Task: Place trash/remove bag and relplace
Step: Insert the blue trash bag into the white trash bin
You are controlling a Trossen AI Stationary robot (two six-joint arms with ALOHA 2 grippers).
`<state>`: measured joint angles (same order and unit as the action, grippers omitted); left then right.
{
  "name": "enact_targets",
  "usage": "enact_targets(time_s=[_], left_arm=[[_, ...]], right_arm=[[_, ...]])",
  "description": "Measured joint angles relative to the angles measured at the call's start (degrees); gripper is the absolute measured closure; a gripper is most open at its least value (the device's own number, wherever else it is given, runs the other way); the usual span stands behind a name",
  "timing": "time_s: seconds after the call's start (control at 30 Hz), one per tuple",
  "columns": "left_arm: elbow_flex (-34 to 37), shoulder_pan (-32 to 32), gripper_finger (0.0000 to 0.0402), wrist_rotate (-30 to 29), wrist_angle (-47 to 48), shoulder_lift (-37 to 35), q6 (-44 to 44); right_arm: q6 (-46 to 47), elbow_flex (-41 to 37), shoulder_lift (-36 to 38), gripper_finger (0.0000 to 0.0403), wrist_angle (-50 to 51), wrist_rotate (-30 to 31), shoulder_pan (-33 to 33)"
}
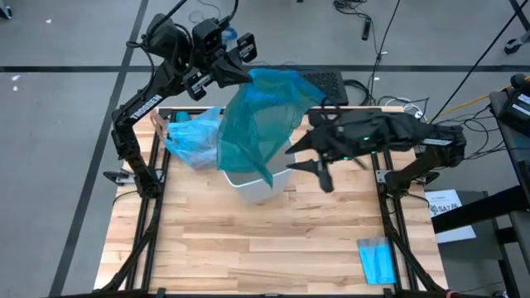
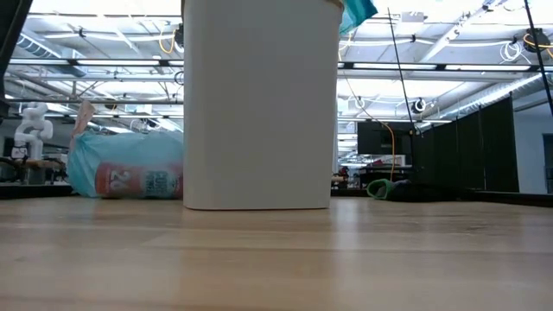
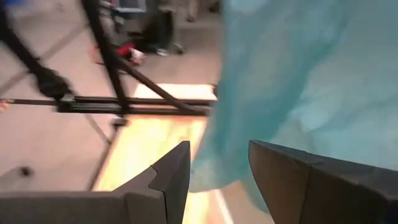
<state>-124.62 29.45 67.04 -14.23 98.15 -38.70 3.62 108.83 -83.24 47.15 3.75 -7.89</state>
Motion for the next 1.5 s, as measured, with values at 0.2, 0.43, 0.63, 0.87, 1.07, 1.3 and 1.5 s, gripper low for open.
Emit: enact_targets(time_s=[0.2, 0.43, 0.63, 0.87, 1.07, 1.3, 1.5], left_arm=[[0.6, 0.0, 0.0402, 1.4, -0.2, 1.0, 0.2], [0.6, -0.2, 0.0402, 0.8, -3.3, 3.2, 1.5], [0.4, -0.7, 0.0402, -0.6, -9.7, 6.4, -0.5], [-0.2, -1.1, 0.0402, -1.5, -27.7, 8.5, -13.4], [-4.5, -1.4, 0.0402, -1.5, -29.1, 8.4, -16.1], [-4.3, -1.8, 0.0402, 4.4, -13.9, 7.7, -15.9], [-4.3, -2.3, 0.0402, 9.5, 10.9, 6.4, -2.7]], right_arm=[[-1.4, 0.0, 0.7, 0.0248, -0.1, 7.4, 1.3], [-2.5, 0.0, 2.5, 0.0248, 0.6, 8.1, 2.3], [-3.5, 0.0, 3.3, 0.0248, 1.6, 11.1, 3.6], [-4.1, 0.0, 4.0, 0.0248, 1.6, 11.2, 5.5], [-5.4, 0.0, 4.1, 0.0248, 1.5, 11.2, 6.5], [-5.9, -1.1, 4.2, 0.0248, 1.4, 10.8, 7.2], [-3.3, -8.0, 5.0, 0.0248, -1.5, 9.3, 7.2]])
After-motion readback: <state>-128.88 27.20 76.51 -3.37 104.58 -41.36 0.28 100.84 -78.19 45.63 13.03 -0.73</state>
